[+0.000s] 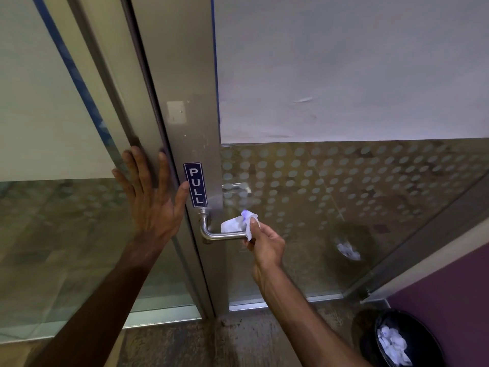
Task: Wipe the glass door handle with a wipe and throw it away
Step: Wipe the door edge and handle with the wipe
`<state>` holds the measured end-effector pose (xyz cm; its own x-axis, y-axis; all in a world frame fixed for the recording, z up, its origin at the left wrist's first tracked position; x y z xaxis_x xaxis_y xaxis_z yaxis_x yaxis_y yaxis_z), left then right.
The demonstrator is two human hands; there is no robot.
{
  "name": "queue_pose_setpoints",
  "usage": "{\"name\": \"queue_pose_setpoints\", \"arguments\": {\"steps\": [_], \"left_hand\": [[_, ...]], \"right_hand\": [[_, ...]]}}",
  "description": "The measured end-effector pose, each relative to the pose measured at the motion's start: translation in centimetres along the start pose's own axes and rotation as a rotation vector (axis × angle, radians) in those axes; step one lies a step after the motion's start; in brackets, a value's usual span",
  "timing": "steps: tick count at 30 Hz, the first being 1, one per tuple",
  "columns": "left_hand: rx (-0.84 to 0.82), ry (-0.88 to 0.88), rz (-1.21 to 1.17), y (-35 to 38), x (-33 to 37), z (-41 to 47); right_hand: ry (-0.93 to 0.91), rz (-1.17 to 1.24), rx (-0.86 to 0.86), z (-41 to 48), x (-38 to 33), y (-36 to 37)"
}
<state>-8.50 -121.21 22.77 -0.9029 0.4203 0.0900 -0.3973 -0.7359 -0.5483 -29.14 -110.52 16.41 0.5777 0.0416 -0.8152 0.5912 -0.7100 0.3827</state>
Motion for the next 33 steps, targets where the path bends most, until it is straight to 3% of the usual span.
{"name": "queue_pose_setpoints", "arguments": {"steps": [6, 10, 12, 14, 21, 25, 30, 33], "left_hand": [[0.001, 0.002, 0.0, 0.0, -0.1, 0.0], [0.005, 0.006, 0.011, 0.2, -0.2, 0.1], [0.001, 0.004, 0.004, 0.2, -0.2, 0.1], [-0.003, 0.002, 0.008, 0.2, -0.2, 0.0], [-0.012, 0.002, 0.0, -0.3, 0.0, 0.1], [-0.047, -0.002, 0.012, -0.7, 0.1, 0.2], [-0.064, -0.013, 0.012, -1.1, 0.3, 0.2], [-0.072, -0.011, -0.001, -1.2, 0.4, 0.2]], "right_hand": [[-0.206, -0.142, 0.071, -1.1, 1.3, -0.6], [-0.532, -0.449, 0.086, -2.4, 2.0, -1.3], [-0.789, -0.653, 0.102, -2.9, 1.8, -1.6], [-1.028, -0.815, 0.041, -3.1, 1.7, -1.9], [-1.588, -1.258, -0.307, -1.3, 0.5, -1.5], [-1.749, -1.391, -0.628, -1.2, -0.2, -0.2], [-1.791, -1.473, -0.794, -2.6, 0.0, 1.8], [-1.766, -1.587, -0.795, -3.4, 0.5, 3.4]]}}
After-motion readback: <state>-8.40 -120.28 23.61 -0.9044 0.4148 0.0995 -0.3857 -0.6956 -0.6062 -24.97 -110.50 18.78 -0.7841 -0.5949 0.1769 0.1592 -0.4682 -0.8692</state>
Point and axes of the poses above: each hand's wrist, its own z-axis towards the middle knuckle, its own y-axis out of the palm, x = y × z, the point moved 2 cm from there along z, towards the middle knuckle, and after that the axes turned 1 degree about x, right-handed, at the moved point
